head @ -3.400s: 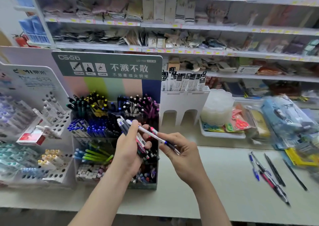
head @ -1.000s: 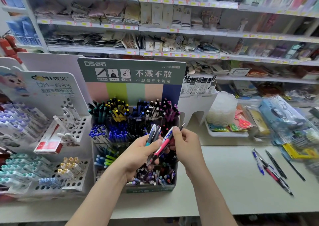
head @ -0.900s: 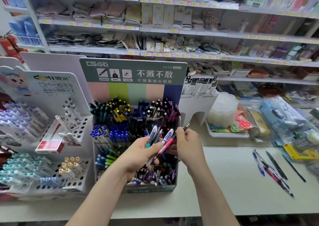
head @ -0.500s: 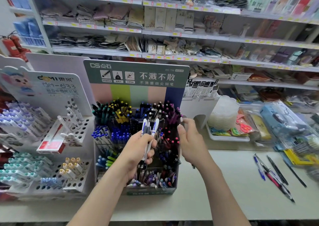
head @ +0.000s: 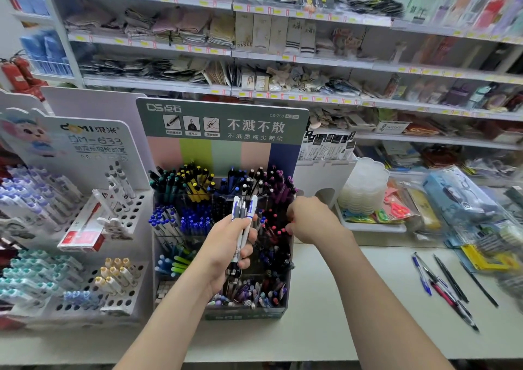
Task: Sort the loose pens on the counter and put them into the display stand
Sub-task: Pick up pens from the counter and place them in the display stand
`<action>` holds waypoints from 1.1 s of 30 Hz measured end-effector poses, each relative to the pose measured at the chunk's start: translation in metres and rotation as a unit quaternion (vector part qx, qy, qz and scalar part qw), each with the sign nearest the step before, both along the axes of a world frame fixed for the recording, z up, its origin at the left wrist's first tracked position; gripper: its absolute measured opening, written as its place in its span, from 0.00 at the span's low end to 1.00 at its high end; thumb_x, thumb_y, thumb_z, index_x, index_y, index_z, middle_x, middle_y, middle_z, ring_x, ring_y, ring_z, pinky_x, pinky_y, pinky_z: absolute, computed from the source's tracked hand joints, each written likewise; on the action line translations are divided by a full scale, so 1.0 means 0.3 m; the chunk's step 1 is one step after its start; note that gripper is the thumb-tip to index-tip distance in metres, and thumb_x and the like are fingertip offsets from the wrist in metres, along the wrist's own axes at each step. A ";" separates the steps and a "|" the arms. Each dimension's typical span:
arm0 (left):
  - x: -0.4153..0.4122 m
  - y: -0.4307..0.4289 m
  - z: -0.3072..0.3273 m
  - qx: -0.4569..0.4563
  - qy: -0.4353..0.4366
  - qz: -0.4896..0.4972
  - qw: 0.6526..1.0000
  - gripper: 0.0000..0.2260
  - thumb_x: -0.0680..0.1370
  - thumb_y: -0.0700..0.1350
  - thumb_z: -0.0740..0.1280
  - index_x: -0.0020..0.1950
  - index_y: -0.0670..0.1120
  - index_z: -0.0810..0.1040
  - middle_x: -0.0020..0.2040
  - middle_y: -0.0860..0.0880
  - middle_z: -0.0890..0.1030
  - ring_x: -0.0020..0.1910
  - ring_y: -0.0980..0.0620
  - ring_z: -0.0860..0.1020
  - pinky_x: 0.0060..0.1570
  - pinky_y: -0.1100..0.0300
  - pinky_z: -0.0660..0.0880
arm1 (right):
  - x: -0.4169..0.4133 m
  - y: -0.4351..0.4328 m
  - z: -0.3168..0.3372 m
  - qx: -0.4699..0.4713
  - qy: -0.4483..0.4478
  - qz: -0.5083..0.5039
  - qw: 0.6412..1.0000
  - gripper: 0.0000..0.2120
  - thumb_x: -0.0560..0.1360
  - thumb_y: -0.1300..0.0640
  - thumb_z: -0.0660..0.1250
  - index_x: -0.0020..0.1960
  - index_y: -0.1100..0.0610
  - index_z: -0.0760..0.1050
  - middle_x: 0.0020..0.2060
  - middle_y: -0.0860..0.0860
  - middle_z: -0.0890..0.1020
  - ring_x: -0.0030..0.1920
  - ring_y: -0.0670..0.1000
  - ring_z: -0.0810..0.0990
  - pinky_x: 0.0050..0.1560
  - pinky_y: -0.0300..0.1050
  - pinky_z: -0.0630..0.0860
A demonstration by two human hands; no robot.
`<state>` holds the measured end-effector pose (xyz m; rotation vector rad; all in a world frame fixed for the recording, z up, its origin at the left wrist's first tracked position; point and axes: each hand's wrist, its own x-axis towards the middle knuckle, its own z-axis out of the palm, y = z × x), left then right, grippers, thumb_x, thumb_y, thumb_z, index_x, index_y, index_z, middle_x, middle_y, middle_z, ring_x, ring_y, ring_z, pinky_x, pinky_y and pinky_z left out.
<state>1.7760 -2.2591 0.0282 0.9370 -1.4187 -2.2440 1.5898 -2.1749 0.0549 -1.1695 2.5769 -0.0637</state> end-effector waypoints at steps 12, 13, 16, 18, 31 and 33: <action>0.005 -0.012 -0.009 0.009 0.003 -0.011 1.000 0.11 0.87 0.46 0.60 0.63 0.43 0.79 0.45 0.44 0.81 0.31 0.51 0.70 0.28 0.58 0.65 | 0.057 0.026 -0.118 -0.326 0.014 -0.005 0.945 0.12 0.81 0.59 0.71 0.63 0.54 0.84 0.53 0.51 0.87 0.54 0.54 0.83 0.59 0.49 0.78; 0.004 -0.010 -0.008 0.011 0.003 -0.009 1.000 0.12 0.87 0.46 0.60 0.63 0.43 0.79 0.45 0.44 0.81 0.31 0.52 0.70 0.28 0.58 0.65 | 0.058 0.029 -0.124 -0.343 0.015 -0.012 0.939 0.13 0.80 0.58 0.72 0.64 0.54 0.83 0.53 0.51 0.87 0.54 0.54 0.83 0.59 0.51 0.79; 0.006 -0.011 -0.010 0.018 0.004 0.003 1.000 0.12 0.87 0.45 0.61 0.64 0.43 0.79 0.45 0.43 0.81 0.30 0.52 0.70 0.27 0.58 0.65 | 0.072 0.036 -0.146 -0.353 -0.001 0.004 0.936 0.18 0.78 0.58 0.75 0.68 0.55 0.81 0.55 0.51 0.87 0.54 0.52 0.84 0.60 0.50 0.80; 0.006 -0.013 -0.013 0.020 0.005 0.007 1.000 0.11 0.87 0.45 0.61 0.65 0.42 0.78 0.45 0.43 0.81 0.30 0.52 0.70 0.27 0.58 0.65 | 0.085 0.038 -0.164 -0.394 0.003 -0.013 0.919 0.18 0.79 0.59 0.74 0.68 0.56 0.80 0.54 0.51 0.86 0.53 0.52 0.84 0.59 0.51 0.81; 0.022 -0.026 -0.030 0.006 0.002 -0.035 0.999 0.16 0.88 0.48 0.58 0.68 0.39 0.77 0.46 0.44 0.82 0.31 0.52 0.70 0.26 0.59 0.65 | 0.164 0.061 -0.201 -0.331 -0.060 -0.100 0.936 0.14 0.80 0.58 0.70 0.65 0.53 0.79 0.44 0.47 0.83 0.45 0.49 0.81 0.52 0.48 0.80; 0.024 -0.022 -0.025 -0.004 0.000 -0.038 0.999 0.15 0.88 0.47 0.58 0.67 0.39 0.76 0.46 0.44 0.83 0.30 0.51 0.69 0.27 0.58 0.65 | 0.155 0.062 -0.196 -0.353 -0.024 -0.126 0.927 0.14 0.80 0.59 0.69 0.65 0.54 0.79 0.46 0.48 0.84 0.48 0.50 0.82 0.53 0.46 0.79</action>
